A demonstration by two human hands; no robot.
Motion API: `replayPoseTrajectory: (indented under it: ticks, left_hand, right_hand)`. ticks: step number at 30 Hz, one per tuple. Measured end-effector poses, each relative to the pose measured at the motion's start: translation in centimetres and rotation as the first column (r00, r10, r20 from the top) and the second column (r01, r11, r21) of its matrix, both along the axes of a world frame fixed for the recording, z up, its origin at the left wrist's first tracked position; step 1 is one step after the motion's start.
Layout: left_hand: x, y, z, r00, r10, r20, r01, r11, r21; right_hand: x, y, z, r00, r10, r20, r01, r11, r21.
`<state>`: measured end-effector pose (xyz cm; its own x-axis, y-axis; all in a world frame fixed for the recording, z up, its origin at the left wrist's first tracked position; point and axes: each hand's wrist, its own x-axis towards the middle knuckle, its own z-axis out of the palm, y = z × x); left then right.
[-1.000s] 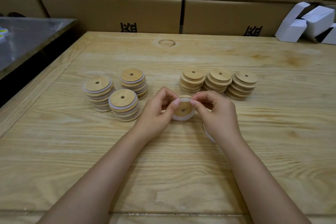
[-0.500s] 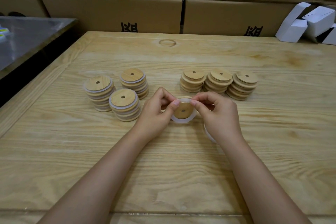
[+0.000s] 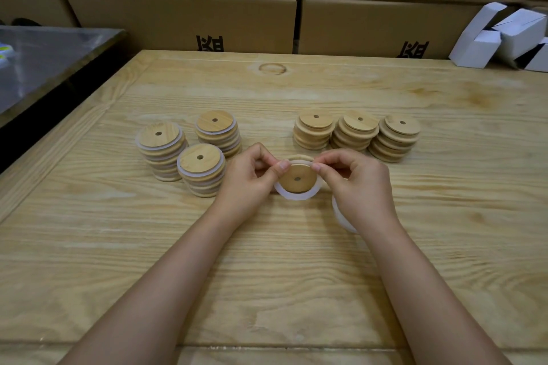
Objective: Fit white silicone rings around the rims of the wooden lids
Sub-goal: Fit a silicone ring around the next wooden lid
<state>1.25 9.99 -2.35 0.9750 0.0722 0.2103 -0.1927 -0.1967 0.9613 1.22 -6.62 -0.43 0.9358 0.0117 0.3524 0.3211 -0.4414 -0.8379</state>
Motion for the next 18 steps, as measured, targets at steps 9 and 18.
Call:
replayPoseTrajectory:
  ticks: [9,18]
  left_hand:
    - [0.3,0.3,0.1,0.998,-0.027,-0.06,0.025,0.999,-0.025]
    - [0.3,1.1,0.1,0.995,-0.082,-0.058,0.081,0.997,-0.019]
  right_hand:
    - [0.1,-0.2,0.1,0.999,0.015,-0.051,-0.013,0.999,0.029]
    - [0.5,-0.6,-0.2,0.998,-0.002,-0.059,0.002,1.0,0.014]
